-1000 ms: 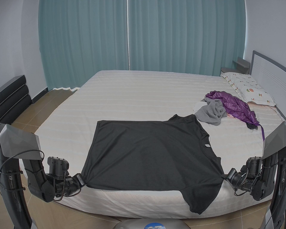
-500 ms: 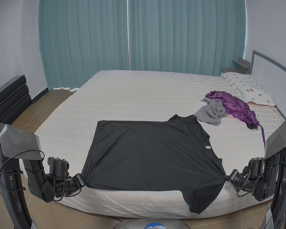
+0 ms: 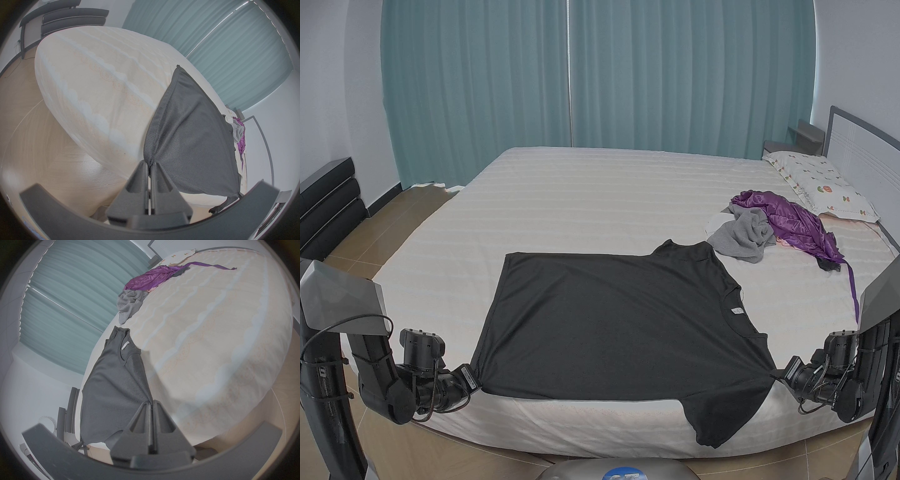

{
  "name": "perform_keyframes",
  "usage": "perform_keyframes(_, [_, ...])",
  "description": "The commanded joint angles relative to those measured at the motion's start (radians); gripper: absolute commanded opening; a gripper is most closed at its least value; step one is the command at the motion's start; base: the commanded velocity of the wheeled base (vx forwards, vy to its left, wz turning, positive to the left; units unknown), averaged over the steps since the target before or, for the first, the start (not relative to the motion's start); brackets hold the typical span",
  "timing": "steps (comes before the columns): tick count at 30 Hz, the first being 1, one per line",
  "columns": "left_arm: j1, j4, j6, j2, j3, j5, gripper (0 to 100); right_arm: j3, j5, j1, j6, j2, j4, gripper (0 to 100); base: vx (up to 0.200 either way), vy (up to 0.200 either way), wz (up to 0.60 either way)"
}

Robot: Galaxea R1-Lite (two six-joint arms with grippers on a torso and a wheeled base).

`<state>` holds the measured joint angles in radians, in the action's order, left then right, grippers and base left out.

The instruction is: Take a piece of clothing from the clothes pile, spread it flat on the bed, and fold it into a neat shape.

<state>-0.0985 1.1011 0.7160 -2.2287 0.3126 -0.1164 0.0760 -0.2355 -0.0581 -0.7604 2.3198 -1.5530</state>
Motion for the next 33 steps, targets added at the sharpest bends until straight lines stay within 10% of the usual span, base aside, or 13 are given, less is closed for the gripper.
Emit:
perform_keyframes(1, [0.000,0.000,0.000,-0.002,0.000,0.000,0,-0.007,-0.001,-0.003,0.004,-0.003,-0.013,0,0.000,0.000,0.00])
perform_keyframes(20, [0.002,0.000,-0.001,0.003,-0.006,0.001,0,-0.001,-0.007,0.001,0.009,0.015,-0.013,0,0.000,0.000,0.00])
perform_keyframes(21, [0.002,0.000,-0.001,0.003,-0.006,0.001,100,-0.001,-0.007,0.001,0.009,0.015,-0.013,100,0.000,0.000,0.00])
perform_keyframes(33, [0.016,0.002,0.003,0.043,-0.010,0.000,100,-0.015,-0.034,0.000,-0.003,-0.076,-0.013,100,0.000,0.000,0.00])
